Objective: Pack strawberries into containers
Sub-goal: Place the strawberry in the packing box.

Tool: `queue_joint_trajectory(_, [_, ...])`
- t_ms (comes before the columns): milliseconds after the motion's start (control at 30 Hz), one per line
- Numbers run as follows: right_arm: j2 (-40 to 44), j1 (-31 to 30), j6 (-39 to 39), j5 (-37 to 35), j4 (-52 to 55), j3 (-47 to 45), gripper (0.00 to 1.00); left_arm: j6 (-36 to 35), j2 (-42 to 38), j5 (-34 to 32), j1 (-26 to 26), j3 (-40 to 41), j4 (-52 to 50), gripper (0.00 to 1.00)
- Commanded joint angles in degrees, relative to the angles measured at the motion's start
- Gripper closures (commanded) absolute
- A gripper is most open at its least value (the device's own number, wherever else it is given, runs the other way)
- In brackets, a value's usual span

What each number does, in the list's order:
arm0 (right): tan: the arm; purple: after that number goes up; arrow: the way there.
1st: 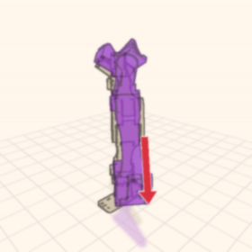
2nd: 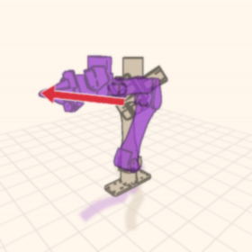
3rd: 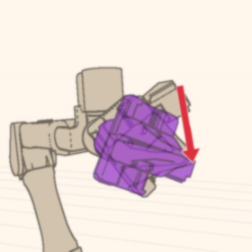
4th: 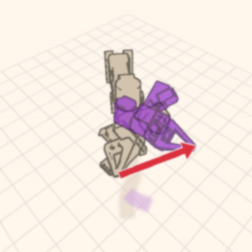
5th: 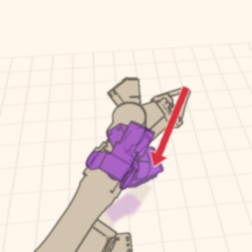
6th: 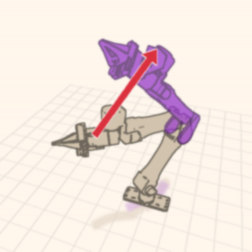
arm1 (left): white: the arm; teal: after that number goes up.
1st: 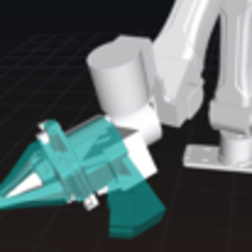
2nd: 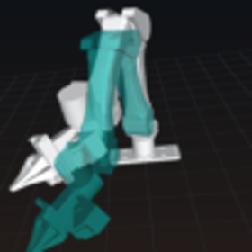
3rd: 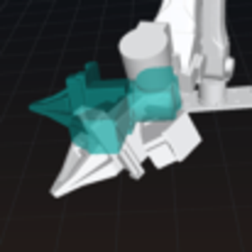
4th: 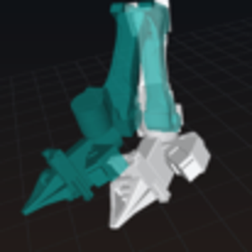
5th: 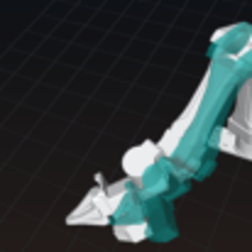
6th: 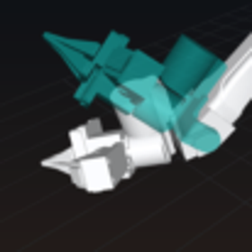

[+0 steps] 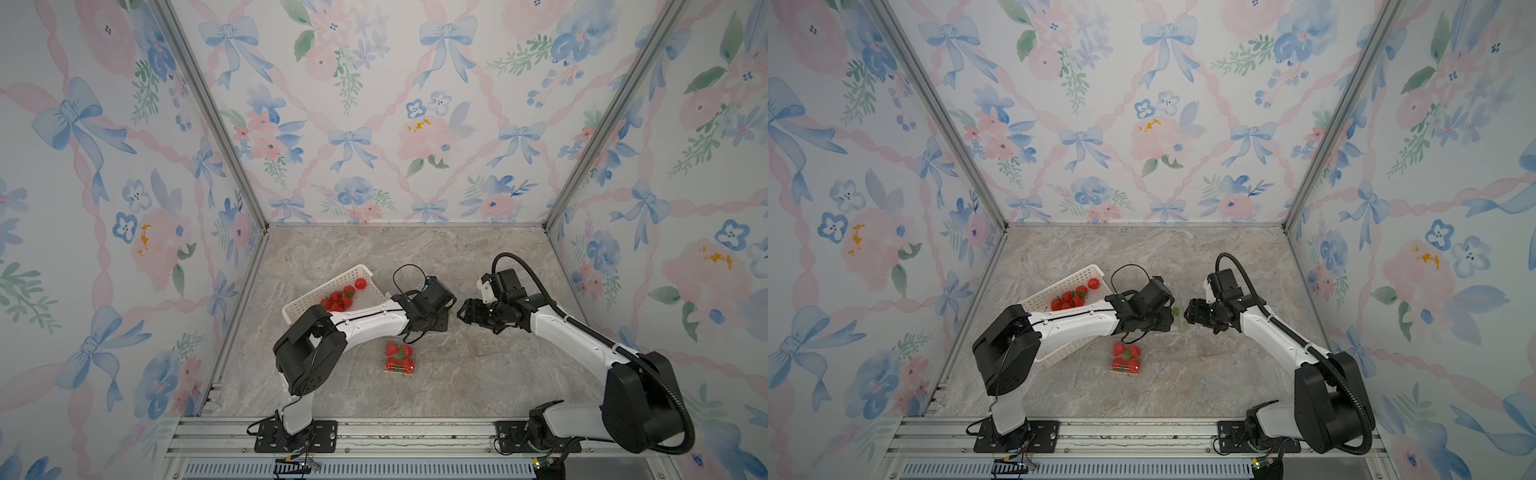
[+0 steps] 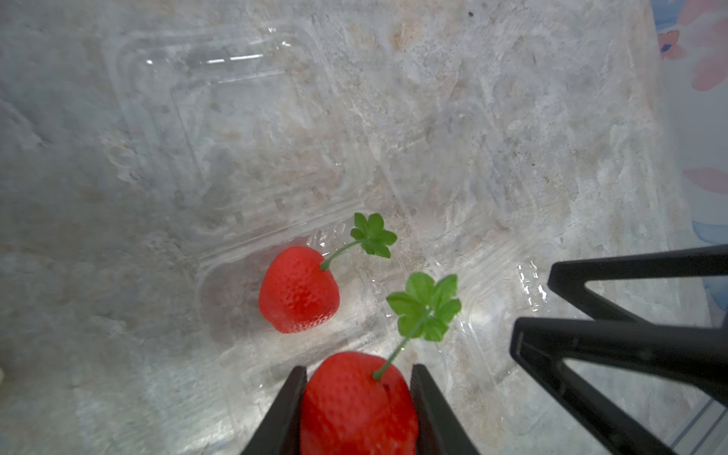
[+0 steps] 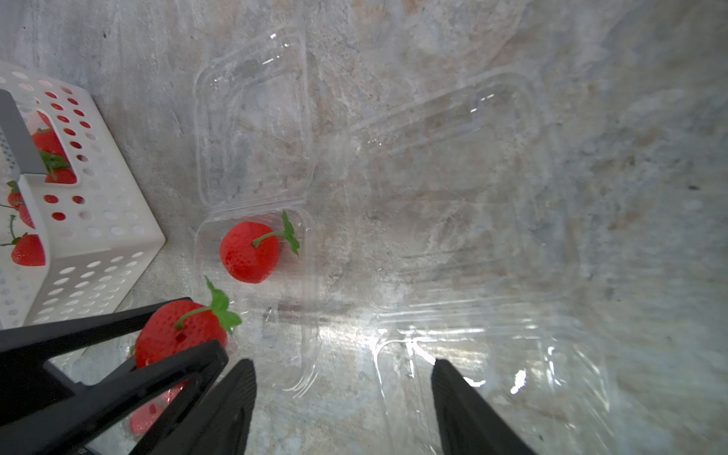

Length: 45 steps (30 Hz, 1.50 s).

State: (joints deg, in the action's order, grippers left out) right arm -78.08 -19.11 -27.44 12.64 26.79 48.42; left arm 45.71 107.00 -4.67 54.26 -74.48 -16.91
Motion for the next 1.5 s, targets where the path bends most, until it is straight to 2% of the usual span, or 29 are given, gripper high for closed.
queue_joint_trajectory(0, [1.0, 0.5, -0.6, 0.2, 0.2, -1.3, 0.28, 0.8, 0.7, -0.1, 0.3, -1.2, -0.6, 0.72])
queue_joint_trajectory(133, [1.0, 0.5, -0.6, 0.5, 0.0, -1.4, 0.28, 0.8, 2.5, -0.3, 0.3, -1.1, -0.7, 0.66])
queue_joint_trajectory(400, [1.5, 0.3, -0.3, 0.6, 0.1, -1.4, 0.28, 0.6, 4.7, -0.8, 0.3, -1.2, -0.7, 0.64])
queue_joint_trajectory(733, [0.0, -1.7, 0.1, 1.0, 0.2, -0.2, 0.29, 0.2, 4.0, -0.9, 0.5, -1.1, -0.6, 0.45])
queue_joint_trajectory(833, [-0.6, -2.7, 0.5, 1.0, 0.7, 1.0, 0.28, 0.2, 3.6, -0.9, 0.4, -1.0, -0.7, 0.46])
queue_joint_trajectory(967, [-0.2, -3.9, 0.5, 1.0, 1.3, 2.9, 0.28, 0.2, 0.5, -3.2, 0.4, 0.0, -0.6, 0.47])
queue_joint_trajectory(1100, [-0.3, -5.2, 0.8, 0.8, 2.4, 5.5, 0.28, 0.6, -6.8, -8.2, -0.2, 3.4, -0.7, 0.45])
queue_joint_trajectory(1267, [-1.3, -7.1, 0.9, 0.9, 2.7, 8.7, 0.28, 1.0, -15.3, -11.4, -4.7, 10.1, -0.8, 0.42])
queue_joint_trajectory(1467, [-3.6, -11.6, 2.1, 1.0, 2.2, 13.3, 0.28, 1.3, -21.7, -11.3, -17.4, 20.0, -0.8, 0.42])
